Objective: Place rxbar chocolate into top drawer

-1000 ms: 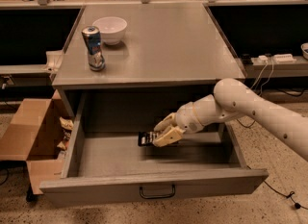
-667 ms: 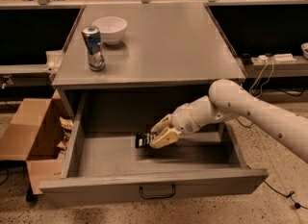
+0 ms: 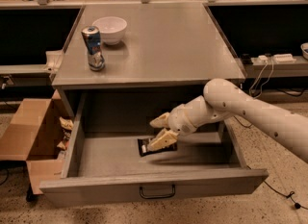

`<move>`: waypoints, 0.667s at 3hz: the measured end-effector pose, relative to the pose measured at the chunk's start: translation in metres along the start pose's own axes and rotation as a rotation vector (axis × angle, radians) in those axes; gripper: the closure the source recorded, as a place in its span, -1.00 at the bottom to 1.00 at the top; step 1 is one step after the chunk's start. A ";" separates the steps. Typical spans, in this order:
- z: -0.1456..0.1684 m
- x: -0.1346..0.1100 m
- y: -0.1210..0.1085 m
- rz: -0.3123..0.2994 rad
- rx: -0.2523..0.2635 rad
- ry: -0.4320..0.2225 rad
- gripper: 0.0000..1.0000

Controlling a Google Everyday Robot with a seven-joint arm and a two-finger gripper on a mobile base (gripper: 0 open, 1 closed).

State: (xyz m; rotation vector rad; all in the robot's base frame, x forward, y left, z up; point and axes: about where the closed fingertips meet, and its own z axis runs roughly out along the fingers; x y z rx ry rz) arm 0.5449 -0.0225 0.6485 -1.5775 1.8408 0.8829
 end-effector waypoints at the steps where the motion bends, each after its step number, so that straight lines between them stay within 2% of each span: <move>1: -0.004 -0.008 0.006 -0.024 -0.010 0.001 -1.00; 2: -0.040 -0.024 0.014 -0.041 0.000 -0.083 -1.00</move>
Offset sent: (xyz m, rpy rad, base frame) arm -0.0140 -0.0392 0.0804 0.1596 -0.0646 -0.0130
